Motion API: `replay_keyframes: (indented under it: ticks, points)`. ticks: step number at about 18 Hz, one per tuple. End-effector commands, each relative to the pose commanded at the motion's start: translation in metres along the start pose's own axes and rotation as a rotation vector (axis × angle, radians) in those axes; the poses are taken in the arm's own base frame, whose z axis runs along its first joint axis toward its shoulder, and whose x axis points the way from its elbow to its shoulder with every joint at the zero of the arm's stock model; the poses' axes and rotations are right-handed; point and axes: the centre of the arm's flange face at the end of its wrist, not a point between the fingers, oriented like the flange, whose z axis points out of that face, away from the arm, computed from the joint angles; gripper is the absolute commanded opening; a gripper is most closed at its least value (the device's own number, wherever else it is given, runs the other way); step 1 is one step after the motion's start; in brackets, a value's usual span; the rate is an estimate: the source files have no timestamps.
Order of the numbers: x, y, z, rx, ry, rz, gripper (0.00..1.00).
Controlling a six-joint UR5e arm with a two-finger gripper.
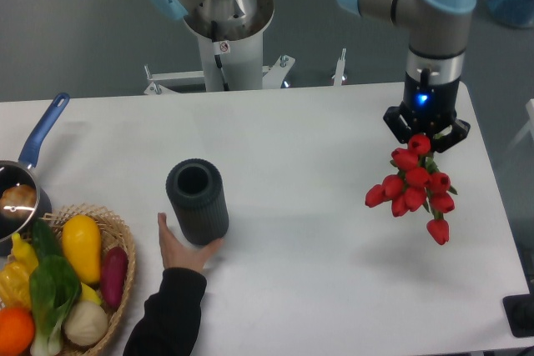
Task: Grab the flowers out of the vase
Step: 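Carry the held tulips away from the vase and hold them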
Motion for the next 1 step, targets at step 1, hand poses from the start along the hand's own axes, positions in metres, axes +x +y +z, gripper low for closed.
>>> replay_keyframes:
  ticks: [1]
  points:
    - [0.0004, 0.0006, 0.0008, -0.005, 0.002, 0.017, 0.05]
